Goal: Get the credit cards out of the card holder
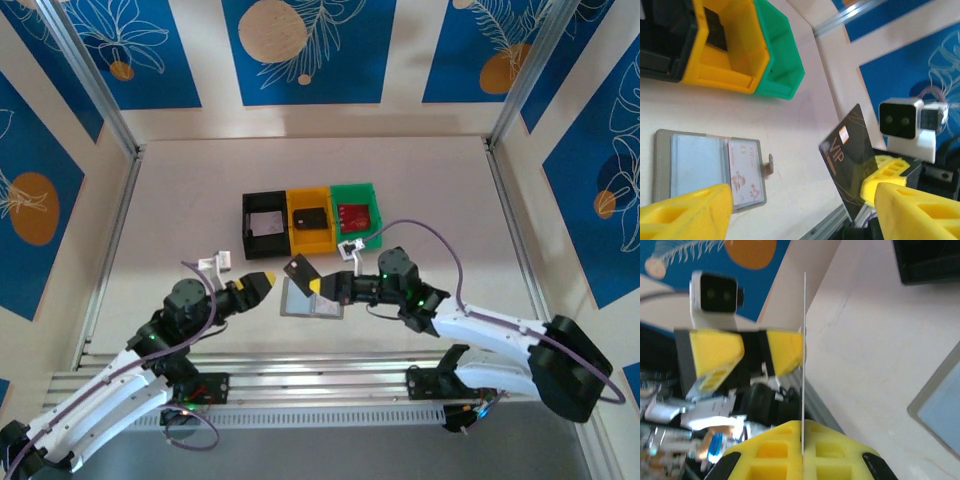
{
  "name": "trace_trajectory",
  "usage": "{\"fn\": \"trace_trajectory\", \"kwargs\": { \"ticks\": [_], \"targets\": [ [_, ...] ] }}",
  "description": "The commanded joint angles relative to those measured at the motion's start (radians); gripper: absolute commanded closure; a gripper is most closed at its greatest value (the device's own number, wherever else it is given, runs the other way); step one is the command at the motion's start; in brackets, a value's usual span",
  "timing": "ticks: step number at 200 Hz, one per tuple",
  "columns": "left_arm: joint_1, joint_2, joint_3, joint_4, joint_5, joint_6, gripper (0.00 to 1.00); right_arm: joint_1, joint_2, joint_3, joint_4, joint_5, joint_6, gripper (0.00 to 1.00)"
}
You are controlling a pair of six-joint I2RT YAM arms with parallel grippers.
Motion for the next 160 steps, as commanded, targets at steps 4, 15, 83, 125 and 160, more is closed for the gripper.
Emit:
{"fn": "trace_trajectory", "kwargs": {
  "ticks": [4,15,83,125,160],
  "targets": [
    [0.056,0.058,0.072,-0.077,0.245,0.133,0.21,-0.046,-0.078,0.055,-0.232,-0.314,-0.162,1.00],
    [0.069,0.104,0.081,-0.030,0.333,0.136,0.19,-0.060,-0.089,0.065,-0.271,-0.373,-0.198,1.00],
    [0.071,0.279,0.109,0.216,0.614,0.090,0.17,-0.070,-0.033,0.070,-0.289,-0.532,-0.269,1.00],
    [0.071,0.287,0.096,0.242,0.680,0.078,0.21,-0.076,-0.019,0.078,-0.283,-0.557,-0.282,1.00],
    [0.071,0.294,0.076,0.280,0.738,0.052,0.33,-0.087,0.008,0.098,-0.289,-0.585,-0.298,1.00]
  ]
}}
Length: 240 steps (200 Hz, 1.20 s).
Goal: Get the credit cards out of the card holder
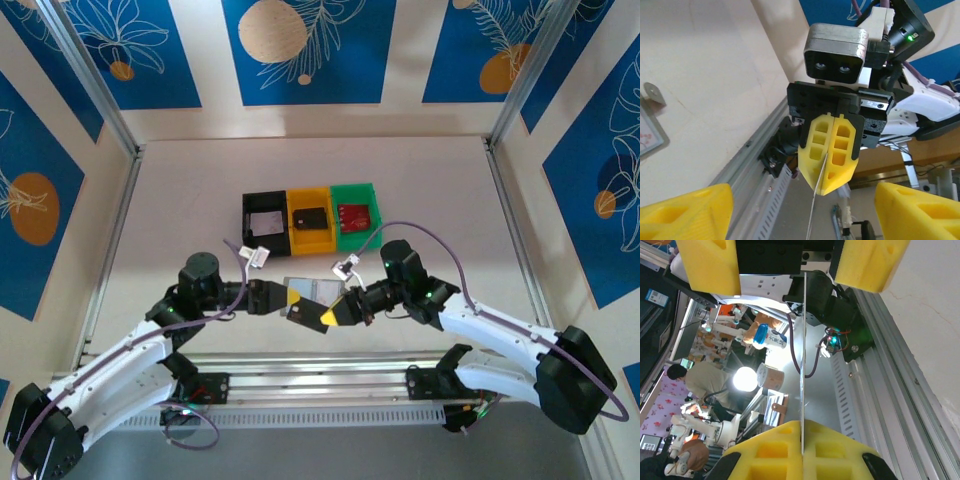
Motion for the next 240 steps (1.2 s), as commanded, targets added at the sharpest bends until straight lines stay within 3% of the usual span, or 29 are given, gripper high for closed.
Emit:
{"fn": "trace_trajectory", "kwargs": {
  "ticks": [1,46,129,160,199,240],
  "targets": [
    [0.009,-0.002,-0.009,0.054,0.082,-0.011,0.33,-0.011,0.024,0.036,-0.011,-0.059,-0.030,1.00],
    [-0.008,-0.002,-0.013,0.053,0.103,-0.019,0.57,-0.013,0.068,0.061,-0.009,-0.088,-0.039,1.00],
    [-0.032,0.017,-0.012,0.064,0.107,-0.018,0.81,-0.033,0.072,0.068,-0.017,-0.086,-0.043,1.00],
    [-0.037,0.017,-0.006,0.056,0.105,-0.013,1.00,-0.033,0.069,0.073,-0.032,-0.074,-0.045,1.00],
    [-0.037,-0.009,0.016,-0.052,0.050,0.044,1.00,-0.053,0.048,0.085,-0.118,0.028,-0.066,1.00],
    [-0.036,-0.054,0.081,-0.251,-0.125,0.121,1.00,-0.139,-0.058,0.061,-0.191,0.193,-0.044,0.75]
  ]
}}
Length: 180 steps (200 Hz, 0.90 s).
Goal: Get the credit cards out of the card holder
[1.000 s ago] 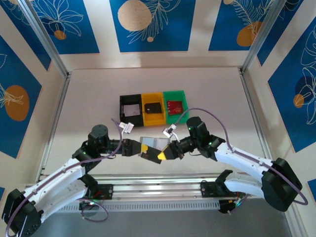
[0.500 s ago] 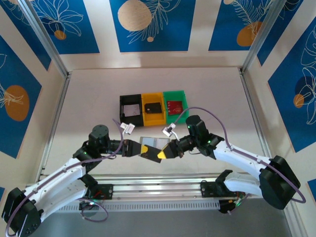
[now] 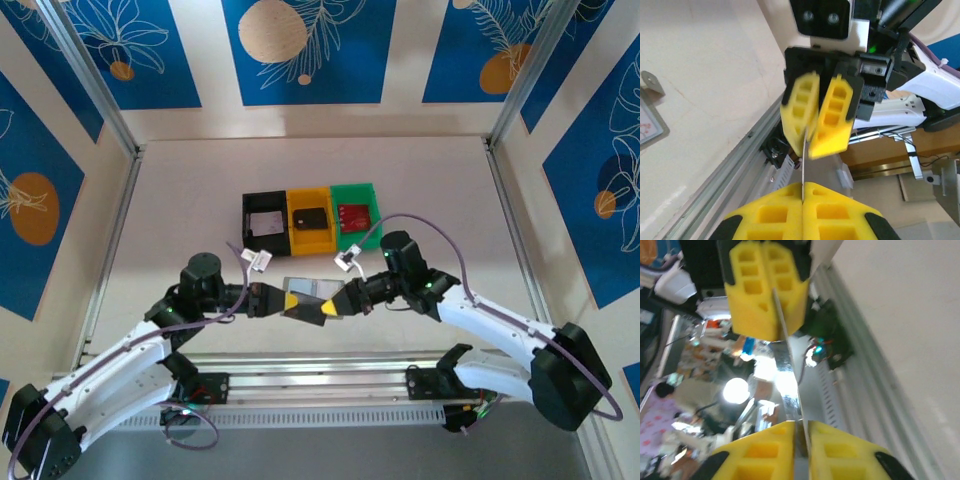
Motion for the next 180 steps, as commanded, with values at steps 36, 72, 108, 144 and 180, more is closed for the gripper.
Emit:
{"fn": "trace_trajectory", "kwargs": {
  "ticks": [36,72,108,144,180],
  "targets": [
    [0.006,-0.007,0.108,-0.208,-0.236,0.083,1.00,-0.137,-0.212,-0.018,-0.172,0.296,0.017,0.53],
    [0.023,0.085,0.188,-0.245,-0.408,0.098,1.00,-0.141,-0.312,-0.012,-0.258,0.406,0.008,0.43],
    [0.060,0.274,0.308,-0.253,-0.502,0.135,1.00,-0.140,-0.360,-0.003,-0.310,0.465,0.010,0.37],
    [0.107,0.473,0.437,-0.230,-0.541,0.161,1.00,-0.136,-0.413,-0.001,-0.344,0.499,0.010,0.28],
    [0.146,0.667,0.541,-0.162,-0.522,0.163,1.00,-0.125,-0.463,-0.007,-0.360,0.523,0.007,0.20]
  ]
}}
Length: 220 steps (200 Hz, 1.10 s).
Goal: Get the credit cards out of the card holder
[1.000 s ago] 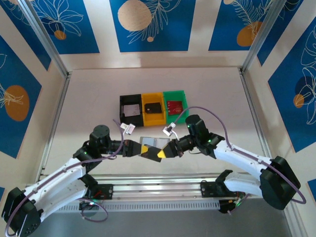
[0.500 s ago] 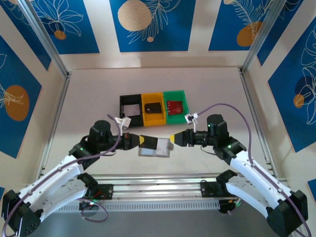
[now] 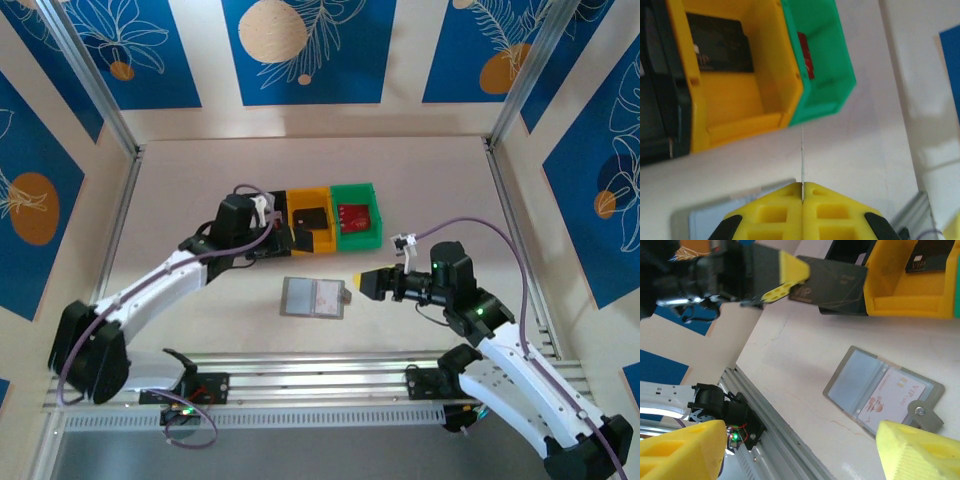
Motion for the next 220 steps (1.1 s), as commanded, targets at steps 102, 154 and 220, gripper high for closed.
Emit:
{"fn": "trace_trajectory", "kwargs": {
  "ticks": [102,154,220],
  "targets": [
    [0.049,0.439,0.302,0.064,-0.076,0.037,1.00,0.053,-0.048,-0.003,-0.037,0.045,-0.022,0.20],
    [0.049,0.547,0.373,0.067,-0.084,0.023,1.00,0.059,-0.052,-0.006,-0.034,0.047,-0.025,0.20],
    [0.049,0.618,0.402,0.099,-0.090,-0.012,1.00,0.067,-0.057,-0.016,-0.025,0.044,-0.027,0.20]
  ]
}}
